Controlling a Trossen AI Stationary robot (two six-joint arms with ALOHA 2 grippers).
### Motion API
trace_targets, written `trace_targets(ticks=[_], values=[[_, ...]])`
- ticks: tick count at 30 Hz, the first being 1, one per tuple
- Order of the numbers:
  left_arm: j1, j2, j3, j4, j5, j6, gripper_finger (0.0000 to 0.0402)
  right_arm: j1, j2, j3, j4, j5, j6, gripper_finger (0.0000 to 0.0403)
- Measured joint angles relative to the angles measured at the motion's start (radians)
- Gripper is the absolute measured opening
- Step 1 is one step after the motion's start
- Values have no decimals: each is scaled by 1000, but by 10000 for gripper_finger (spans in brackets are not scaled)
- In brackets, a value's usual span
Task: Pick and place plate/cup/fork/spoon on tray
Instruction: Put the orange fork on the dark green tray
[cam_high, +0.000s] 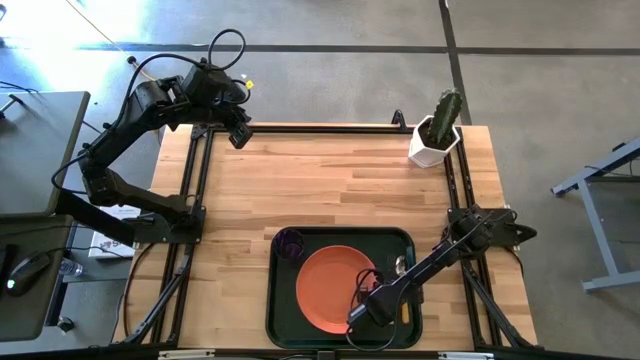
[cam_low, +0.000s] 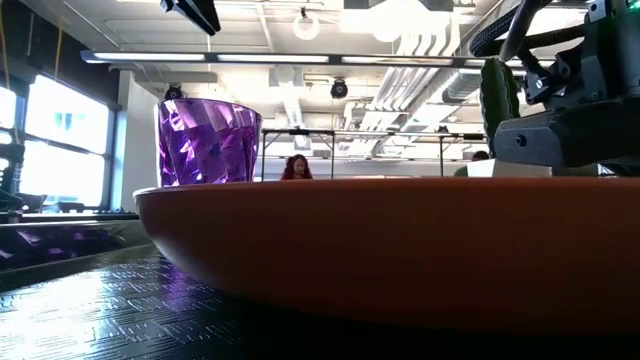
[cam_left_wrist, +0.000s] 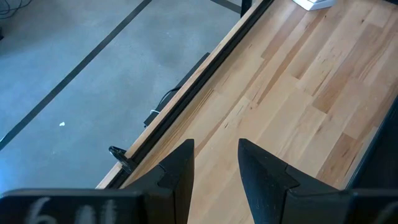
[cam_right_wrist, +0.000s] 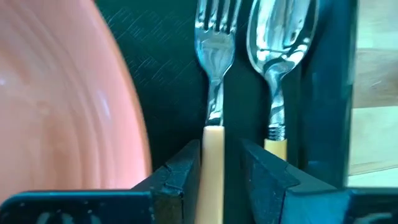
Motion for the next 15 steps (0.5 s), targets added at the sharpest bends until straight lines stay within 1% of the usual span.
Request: trace_targets(ticks=[4, 15], values=[[0, 0, 0, 0, 0, 0, 115, 0, 0, 0, -28, -19, 0, 106], [0, 0, 0, 0, 0, 16, 115, 0, -1, 0, -27, -30, -8, 105]])
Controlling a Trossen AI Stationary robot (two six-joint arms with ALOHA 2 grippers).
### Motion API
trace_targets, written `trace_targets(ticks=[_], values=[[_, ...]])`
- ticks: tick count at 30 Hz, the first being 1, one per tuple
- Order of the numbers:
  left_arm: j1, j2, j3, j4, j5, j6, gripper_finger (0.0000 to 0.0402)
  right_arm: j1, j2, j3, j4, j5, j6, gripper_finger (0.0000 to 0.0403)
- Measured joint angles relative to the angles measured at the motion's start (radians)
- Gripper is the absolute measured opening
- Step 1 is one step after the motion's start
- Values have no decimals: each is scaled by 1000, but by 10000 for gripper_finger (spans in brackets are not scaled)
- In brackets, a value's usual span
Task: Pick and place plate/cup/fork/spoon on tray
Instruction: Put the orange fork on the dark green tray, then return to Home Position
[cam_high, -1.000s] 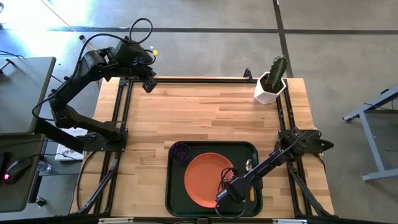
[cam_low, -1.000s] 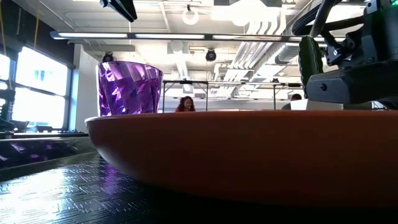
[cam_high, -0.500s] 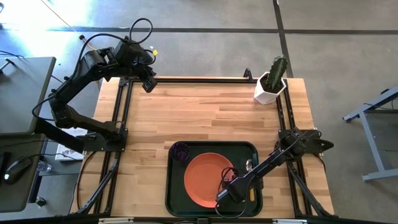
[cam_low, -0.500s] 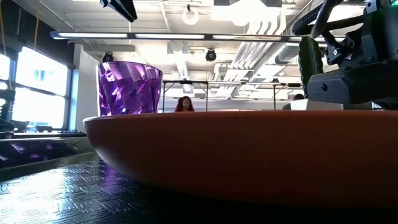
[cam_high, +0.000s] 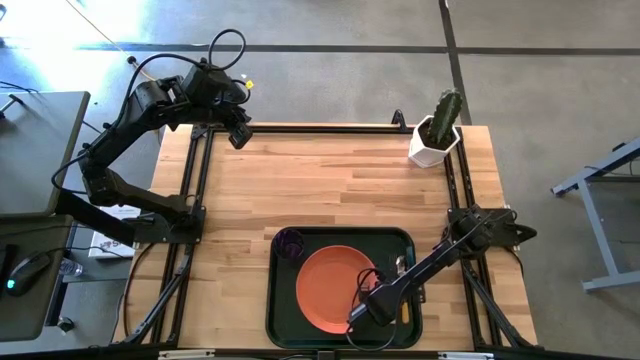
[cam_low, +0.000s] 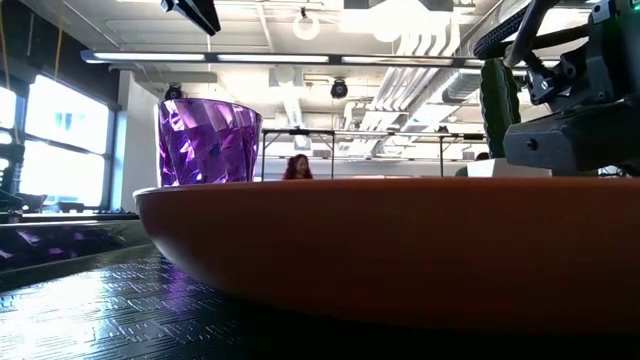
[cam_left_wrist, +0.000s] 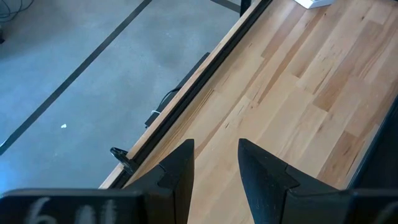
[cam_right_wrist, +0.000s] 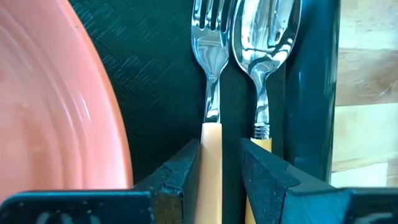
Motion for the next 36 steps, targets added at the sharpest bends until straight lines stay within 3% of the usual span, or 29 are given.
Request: trace_targets(ticks=[5, 11, 16, 22, 32, 36], values=[[0, 0, 0, 0, 0, 0, 115, 0, -34, 0, -6, 7, 6, 105], [0, 0, 0, 0, 19, -13, 115, -1, -117, 0, -61, 131, 7, 105], [0, 0, 0, 0, 82, -64, 115, -7, -214, 0, -114, 324, 3, 105], [-1, -1, -31, 2, 88, -97, 115, -24, -321, 0, -162, 602, -66, 105], [-31, -71, -221, 75, 110, -152, 115, -60, -482, 0, -193, 959, -269, 105], [-70, -118, -295, 157, 137, -222, 115, -77, -566, 0, -213, 1023, -384, 105]])
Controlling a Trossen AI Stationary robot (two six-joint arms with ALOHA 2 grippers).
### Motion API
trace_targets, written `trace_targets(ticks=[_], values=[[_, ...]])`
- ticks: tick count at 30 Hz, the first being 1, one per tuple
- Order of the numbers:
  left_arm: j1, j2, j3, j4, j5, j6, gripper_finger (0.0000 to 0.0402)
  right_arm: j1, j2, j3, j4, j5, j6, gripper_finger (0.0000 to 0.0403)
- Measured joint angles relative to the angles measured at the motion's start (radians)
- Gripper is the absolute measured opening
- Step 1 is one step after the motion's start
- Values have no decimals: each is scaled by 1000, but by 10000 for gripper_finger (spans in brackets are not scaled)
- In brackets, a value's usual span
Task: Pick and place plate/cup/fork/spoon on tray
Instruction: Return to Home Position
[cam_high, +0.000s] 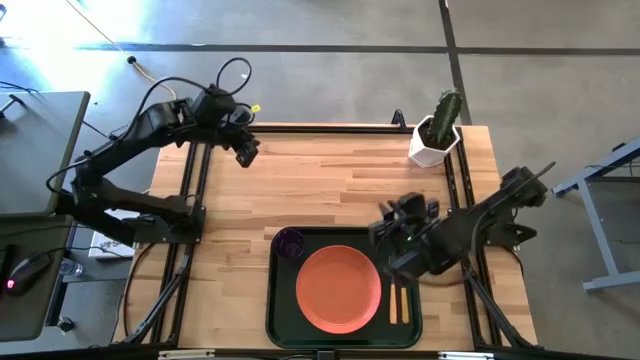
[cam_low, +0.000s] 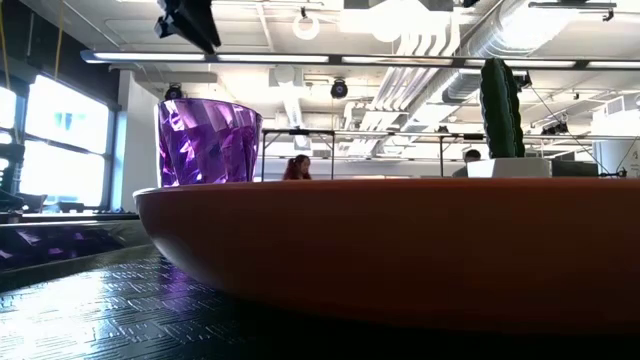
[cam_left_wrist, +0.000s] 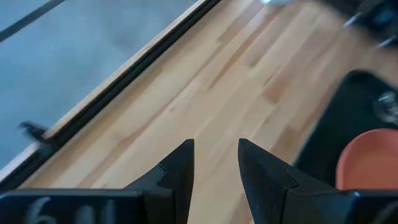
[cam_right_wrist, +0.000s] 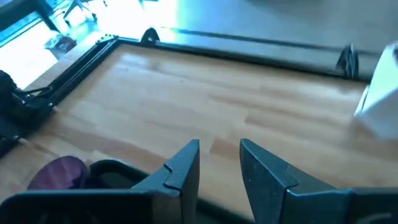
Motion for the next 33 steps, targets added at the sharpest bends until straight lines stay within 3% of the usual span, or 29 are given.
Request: trace_targets(ticks=[8, 18, 23, 33], values=[[-155, -107, -140, 226, -3, -75, 115, -33, -186, 0, 2, 65, -292, 105], [-390, -295, -441, 526, -146, -138, 115, -41, -376, 0, 13, 47, -560, 105], [-478, -411, -611, 623, -198, -162, 115, -41, -443, 0, 22, 47, -623, 105], [-561, -633, -913, 801, -204, -144, 115, -40, -481, 0, 39, 73, -638, 105]])
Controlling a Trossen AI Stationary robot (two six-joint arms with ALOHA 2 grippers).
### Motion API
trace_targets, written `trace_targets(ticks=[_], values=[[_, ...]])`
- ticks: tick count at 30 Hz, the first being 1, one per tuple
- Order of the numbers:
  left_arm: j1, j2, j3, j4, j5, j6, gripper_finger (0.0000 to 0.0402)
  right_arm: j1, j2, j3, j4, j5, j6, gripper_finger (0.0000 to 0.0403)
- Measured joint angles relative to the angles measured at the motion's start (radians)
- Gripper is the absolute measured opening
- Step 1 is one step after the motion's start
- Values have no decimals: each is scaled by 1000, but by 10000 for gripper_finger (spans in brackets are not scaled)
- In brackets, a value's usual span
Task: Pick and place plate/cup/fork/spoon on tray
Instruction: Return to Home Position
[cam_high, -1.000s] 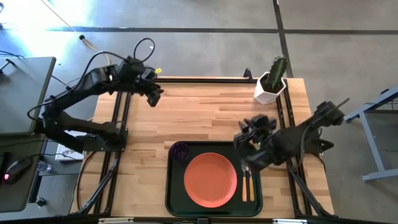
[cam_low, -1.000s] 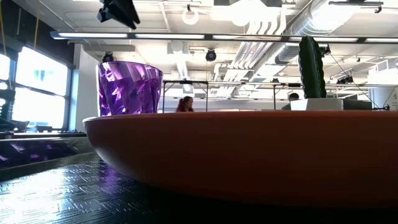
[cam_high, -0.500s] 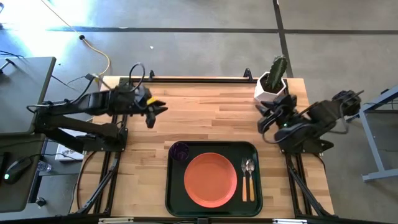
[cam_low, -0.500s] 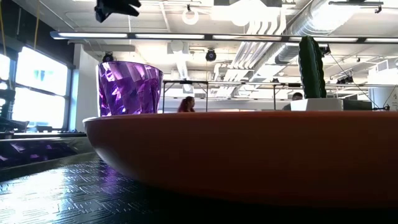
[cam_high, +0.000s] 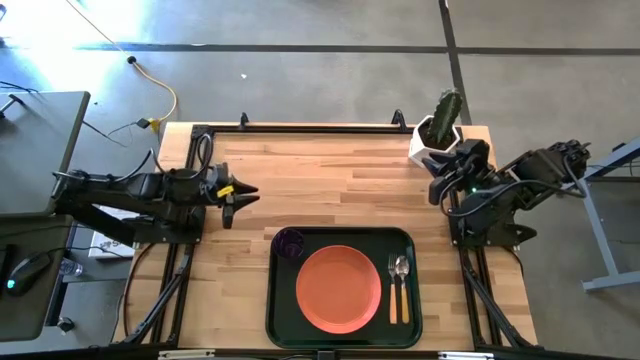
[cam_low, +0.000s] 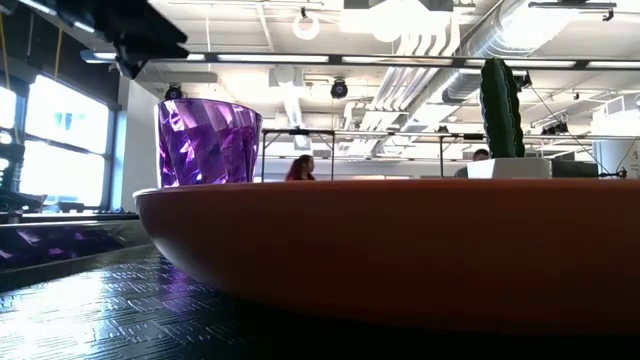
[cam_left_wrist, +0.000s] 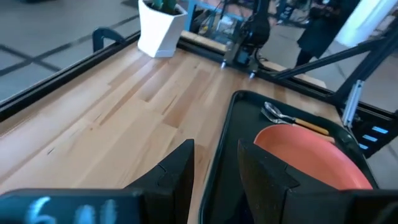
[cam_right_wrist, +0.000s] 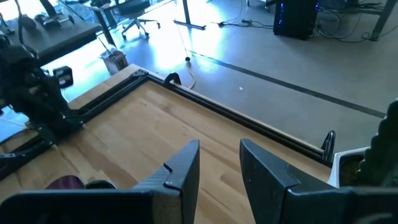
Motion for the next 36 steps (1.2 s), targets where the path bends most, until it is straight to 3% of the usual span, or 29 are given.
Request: trace_targets(ticks=[19, 30, 36], values=[[-24, -325, -390, 268, 6, 71, 115, 0, 1, 0, 87, 21, 1, 105], [-24, -359, -534, 430, 7, 66, 115, 0, 1, 0, 86, 21, -27, 105], [-23, -359, -535, 428, 6, 74, 115, 0, -40, 0, 86, 4, -75, 105]])
